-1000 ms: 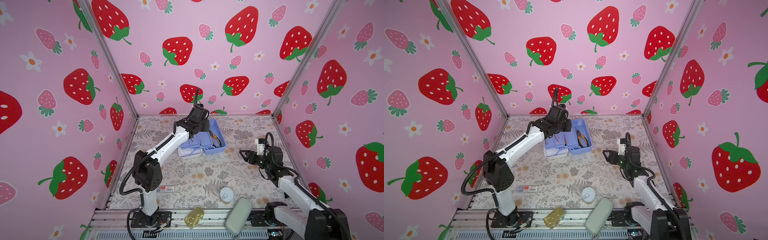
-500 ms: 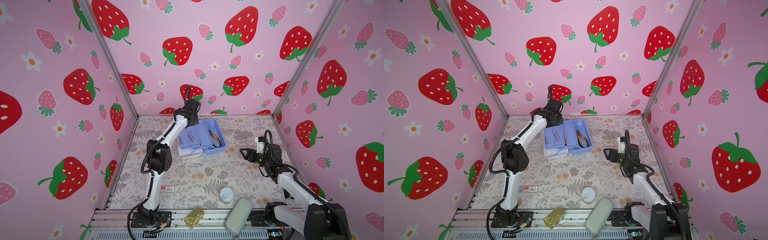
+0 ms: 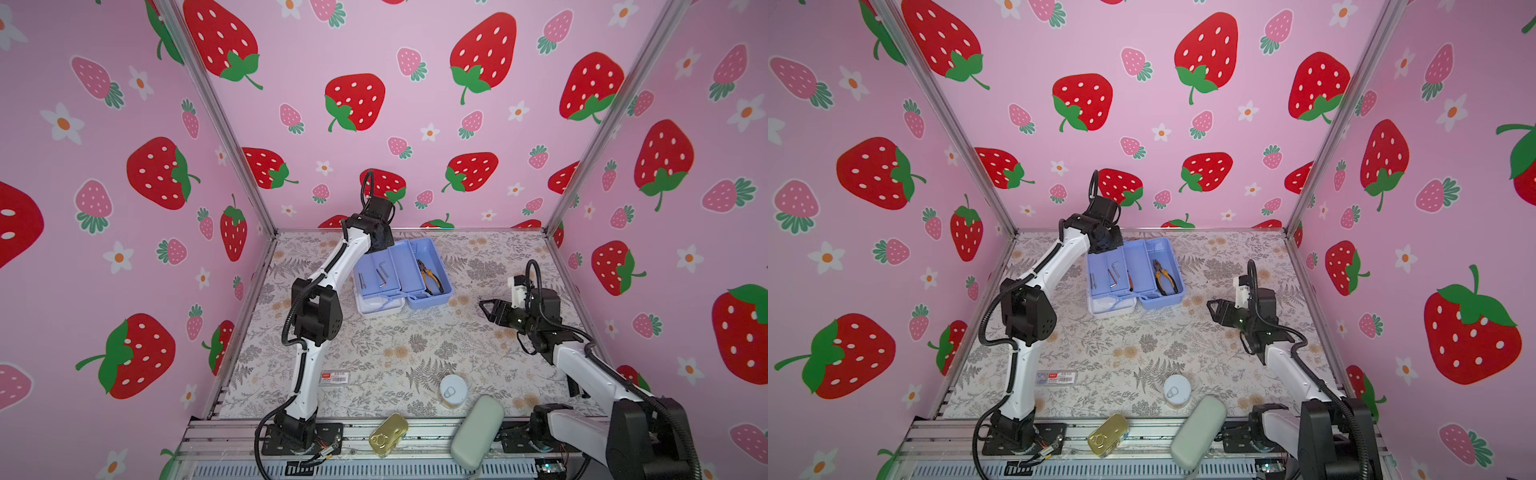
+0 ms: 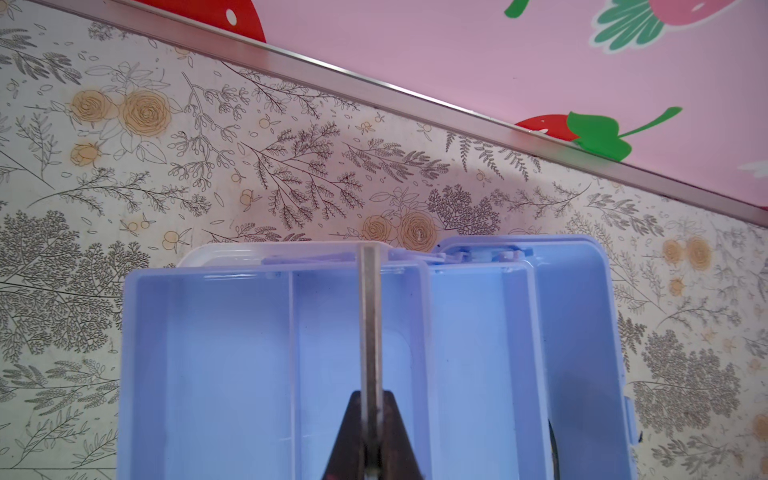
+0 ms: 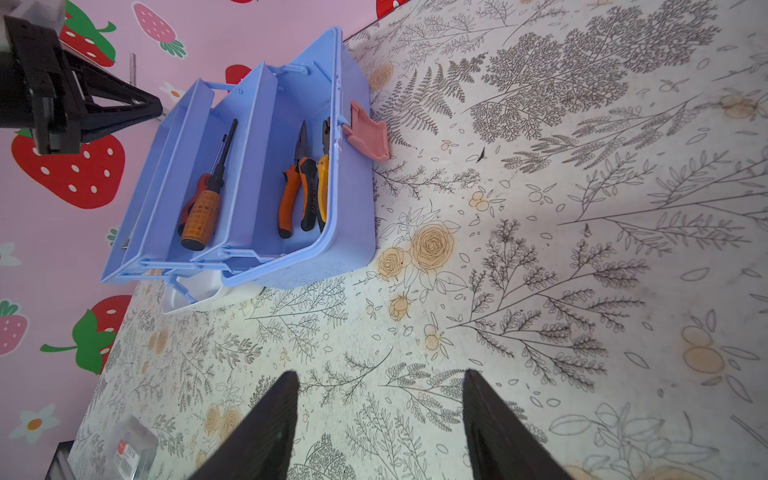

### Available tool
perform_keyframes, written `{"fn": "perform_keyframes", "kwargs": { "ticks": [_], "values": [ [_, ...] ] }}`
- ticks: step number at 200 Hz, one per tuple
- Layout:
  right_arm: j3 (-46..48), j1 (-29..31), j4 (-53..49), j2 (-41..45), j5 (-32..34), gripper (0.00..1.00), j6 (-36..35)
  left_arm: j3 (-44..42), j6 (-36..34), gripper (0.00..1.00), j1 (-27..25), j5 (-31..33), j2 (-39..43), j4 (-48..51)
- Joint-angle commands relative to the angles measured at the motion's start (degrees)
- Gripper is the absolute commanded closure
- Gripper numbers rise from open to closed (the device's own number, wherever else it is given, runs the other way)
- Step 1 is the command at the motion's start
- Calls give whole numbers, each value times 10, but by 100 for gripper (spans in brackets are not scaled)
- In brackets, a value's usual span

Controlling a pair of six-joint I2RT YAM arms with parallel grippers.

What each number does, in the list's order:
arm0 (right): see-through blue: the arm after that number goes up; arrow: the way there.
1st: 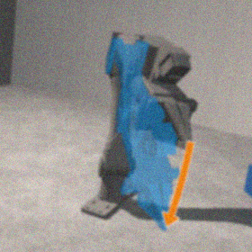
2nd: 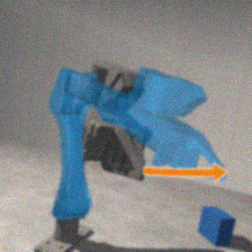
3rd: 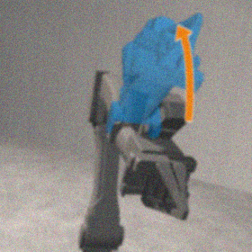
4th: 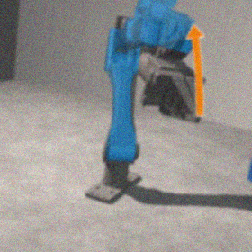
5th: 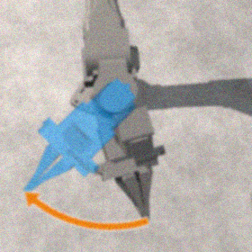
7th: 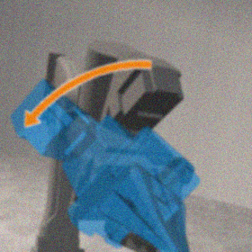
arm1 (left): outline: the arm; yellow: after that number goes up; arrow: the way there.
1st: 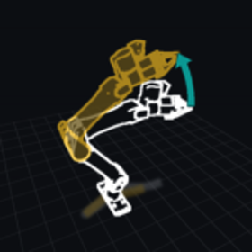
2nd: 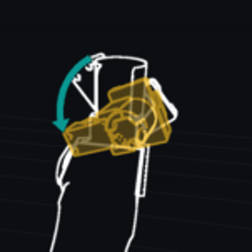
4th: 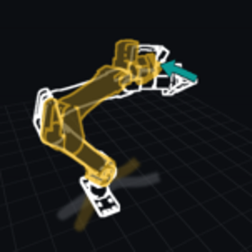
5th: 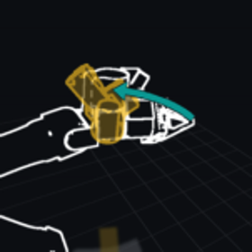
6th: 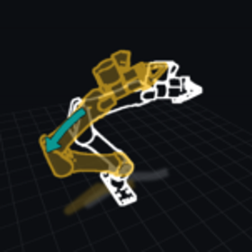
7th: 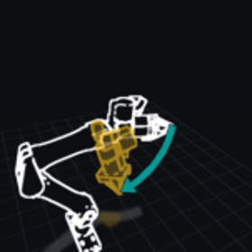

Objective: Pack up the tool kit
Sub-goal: 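Lower the hex key into the tray and open the left gripper, then raise the left gripper away from the box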

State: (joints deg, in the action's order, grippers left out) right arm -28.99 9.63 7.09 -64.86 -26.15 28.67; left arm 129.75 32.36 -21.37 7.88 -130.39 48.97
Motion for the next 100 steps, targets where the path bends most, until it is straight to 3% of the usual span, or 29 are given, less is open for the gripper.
{"fn": "perform_keyframes", "kwargs": {
  "ticks": [1, 52, 100],
  "values": [
    [-18, -3, -11, 8, 3, 34, -12, 29, 15, 97, 0, -10, -15, 15],
    [-19, -3, -16, 13, 6, 33, -14, 41, 19, 71, 0, -15, -17, 30],
    [-22, -3, -27, 18, 21, 32, -19, 44, 12, 66, 3, -11, 3, 43]
  ]
}}
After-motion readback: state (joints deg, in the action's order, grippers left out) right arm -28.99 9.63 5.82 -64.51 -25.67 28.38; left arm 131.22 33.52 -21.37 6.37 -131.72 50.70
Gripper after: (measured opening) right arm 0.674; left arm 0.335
